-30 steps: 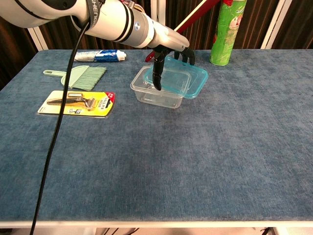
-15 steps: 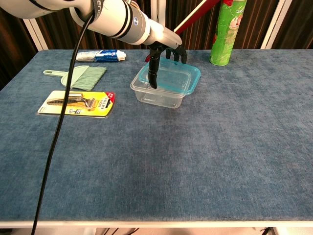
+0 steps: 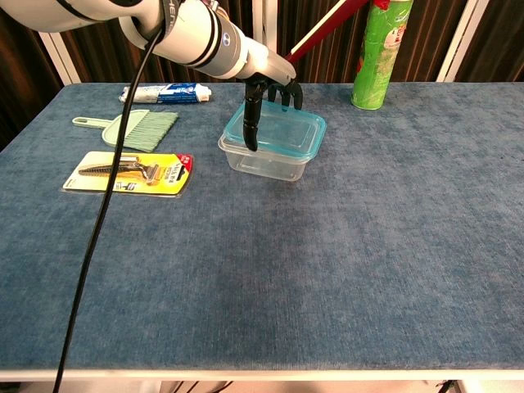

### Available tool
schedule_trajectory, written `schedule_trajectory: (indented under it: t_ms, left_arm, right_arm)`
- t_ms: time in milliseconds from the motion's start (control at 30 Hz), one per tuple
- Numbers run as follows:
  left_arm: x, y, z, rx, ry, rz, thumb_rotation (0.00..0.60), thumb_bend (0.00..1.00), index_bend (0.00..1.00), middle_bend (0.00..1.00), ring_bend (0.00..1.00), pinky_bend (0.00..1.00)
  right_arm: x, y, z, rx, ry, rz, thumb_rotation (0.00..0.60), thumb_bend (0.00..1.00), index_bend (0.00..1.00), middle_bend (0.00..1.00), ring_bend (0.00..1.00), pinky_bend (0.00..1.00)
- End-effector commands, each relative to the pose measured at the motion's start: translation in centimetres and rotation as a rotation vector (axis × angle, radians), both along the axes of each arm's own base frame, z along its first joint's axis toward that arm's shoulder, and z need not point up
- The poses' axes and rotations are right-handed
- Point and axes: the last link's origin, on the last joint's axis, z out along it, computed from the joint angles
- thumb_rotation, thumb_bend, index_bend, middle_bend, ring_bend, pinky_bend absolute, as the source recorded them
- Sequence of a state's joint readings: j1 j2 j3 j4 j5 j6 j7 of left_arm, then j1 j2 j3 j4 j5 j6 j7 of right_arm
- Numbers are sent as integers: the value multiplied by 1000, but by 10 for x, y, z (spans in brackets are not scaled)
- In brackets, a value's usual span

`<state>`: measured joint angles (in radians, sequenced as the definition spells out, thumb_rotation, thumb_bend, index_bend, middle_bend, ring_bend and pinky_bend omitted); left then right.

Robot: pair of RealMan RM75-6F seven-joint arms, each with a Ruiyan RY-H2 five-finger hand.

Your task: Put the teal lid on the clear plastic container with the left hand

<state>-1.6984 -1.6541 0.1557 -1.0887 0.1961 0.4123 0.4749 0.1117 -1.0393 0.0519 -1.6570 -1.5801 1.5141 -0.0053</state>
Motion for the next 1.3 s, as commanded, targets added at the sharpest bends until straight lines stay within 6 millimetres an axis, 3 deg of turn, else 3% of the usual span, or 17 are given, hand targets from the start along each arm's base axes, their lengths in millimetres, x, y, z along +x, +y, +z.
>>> schedule_trajectory:
  t_ms: [33, 533, 633, 767, 833, 1167, 1300]
  left_arm:
    - [-1, 0, -1, 0, 5, 2, 600, 235, 294, 239, 120, 65]
    - [-5, -2, -3, 1, 11, 27, 600, 230, 271, 232, 119, 61]
    - [-5, -3, -4, 3, 14, 30, 600, 203, 211, 195, 105, 57]
    - [-7, -3, -1, -2, 32, 41, 600, 130, 44, 24, 3, 32]
    - [-8, -3, 1, 16, 41, 35, 600, 103, 4, 0, 0, 17]
    - [-14, -9, 16, 62, -22, 58, 600, 93, 2, 0, 0, 0]
    - [-21, -20, 27, 74, -80, 57, 600, 92, 80, 36, 0, 5]
  right_arm:
    - [0, 0, 0, 0, 0, 1, 600, 26, 0, 66, 0, 0]
    - [1, -1, -1, 5, -1, 1, 600, 26, 0, 66, 0, 0]
    - [1, 0, -1, 2, -2, -1, 600, 26, 0, 66, 0, 0]
    - [1, 1, 0, -3, -3, 1, 600, 26, 0, 66, 0, 0]
    - [1, 2, 1, -4, -4, 4, 600, 26, 0, 66, 0, 0]
    - [3, 3, 2, -6, -6, 20, 600, 26, 0, 66, 0, 0]
    - [5, 4, 2, -4, -7, 30, 600, 26, 0, 66, 0, 0]
